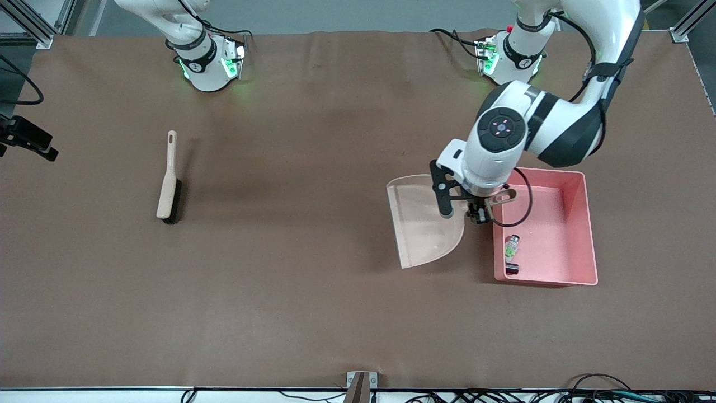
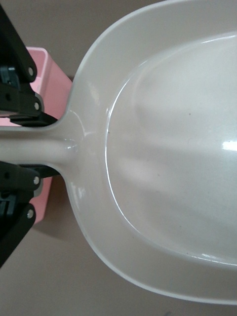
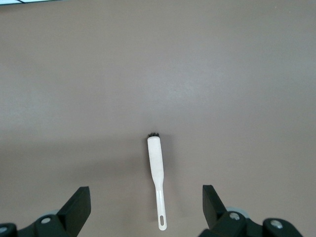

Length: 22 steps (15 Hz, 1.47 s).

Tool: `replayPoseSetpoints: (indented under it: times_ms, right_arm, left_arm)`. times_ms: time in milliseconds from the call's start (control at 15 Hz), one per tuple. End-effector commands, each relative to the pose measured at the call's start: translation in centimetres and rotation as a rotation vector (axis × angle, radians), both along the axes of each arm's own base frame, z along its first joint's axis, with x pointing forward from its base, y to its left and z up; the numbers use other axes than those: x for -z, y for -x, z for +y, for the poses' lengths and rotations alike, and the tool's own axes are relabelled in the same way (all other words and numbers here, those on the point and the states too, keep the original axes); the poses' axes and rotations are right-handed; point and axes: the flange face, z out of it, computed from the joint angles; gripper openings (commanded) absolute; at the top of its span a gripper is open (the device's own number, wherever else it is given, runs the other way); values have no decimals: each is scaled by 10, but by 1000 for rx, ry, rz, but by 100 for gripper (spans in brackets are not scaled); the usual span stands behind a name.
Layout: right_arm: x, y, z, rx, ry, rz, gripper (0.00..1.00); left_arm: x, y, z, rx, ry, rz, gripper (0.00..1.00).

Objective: Clean e-waste and dump in bin
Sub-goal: 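Carry the empty dustpan back beside the bin with the left gripper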

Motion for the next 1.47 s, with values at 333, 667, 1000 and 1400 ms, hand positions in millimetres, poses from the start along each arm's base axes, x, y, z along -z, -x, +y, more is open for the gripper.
replayPoseSetpoints:
  times_ms: [333, 667, 1000, 1400]
  right_arm:
    - [-6, 3, 3, -9, 3, 6, 100]
    - [-4, 4, 3, -5, 2, 18, 100]
    - [-2, 3, 8, -14, 1, 26, 100]
    - [1, 2, 7, -16, 1, 31, 100]
  left_arm:
    - [63, 17, -47, 47, 46, 44, 0]
    - [115, 39, -44, 101, 22, 27, 0]
    - [137, 49, -41, 164, -21, 16, 0]
    - [150, 60, -56, 113, -38, 2, 10]
